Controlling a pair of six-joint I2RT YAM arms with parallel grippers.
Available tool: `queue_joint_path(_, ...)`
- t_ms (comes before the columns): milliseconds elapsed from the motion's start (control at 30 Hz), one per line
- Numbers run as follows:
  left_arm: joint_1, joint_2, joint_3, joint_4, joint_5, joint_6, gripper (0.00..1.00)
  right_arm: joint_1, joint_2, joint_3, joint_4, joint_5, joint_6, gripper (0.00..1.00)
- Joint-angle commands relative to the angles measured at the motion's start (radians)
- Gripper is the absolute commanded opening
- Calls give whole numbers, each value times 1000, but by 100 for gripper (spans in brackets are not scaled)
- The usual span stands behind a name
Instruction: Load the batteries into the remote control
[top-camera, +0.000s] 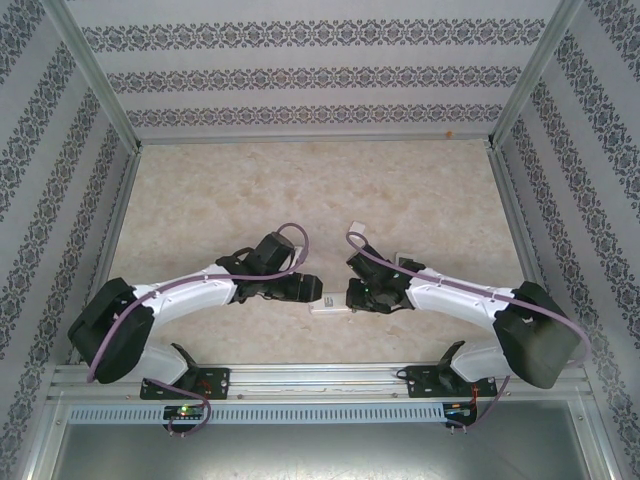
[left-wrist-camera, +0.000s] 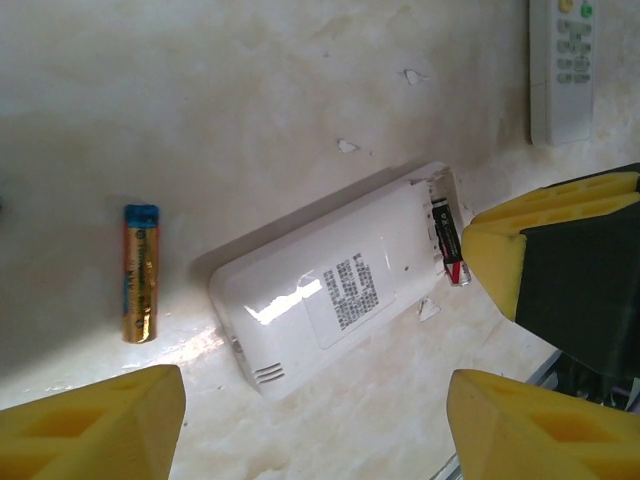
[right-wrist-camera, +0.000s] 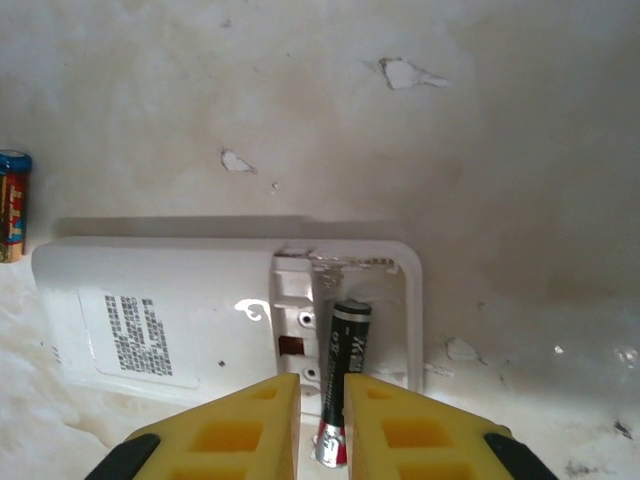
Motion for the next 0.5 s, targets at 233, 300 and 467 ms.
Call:
queue_joint_path(233,-51,111,27,24,29,-27,65,5,28,-8,-9,9,0,20)
queue_joint_path(300,-50,118,26,15,20,-22,64,5,34,-6,-1,7,-1,18)
queue_joint_path(467,-50,148,28,30,52,-28,56,4,56,-2,10,-3,-12,14)
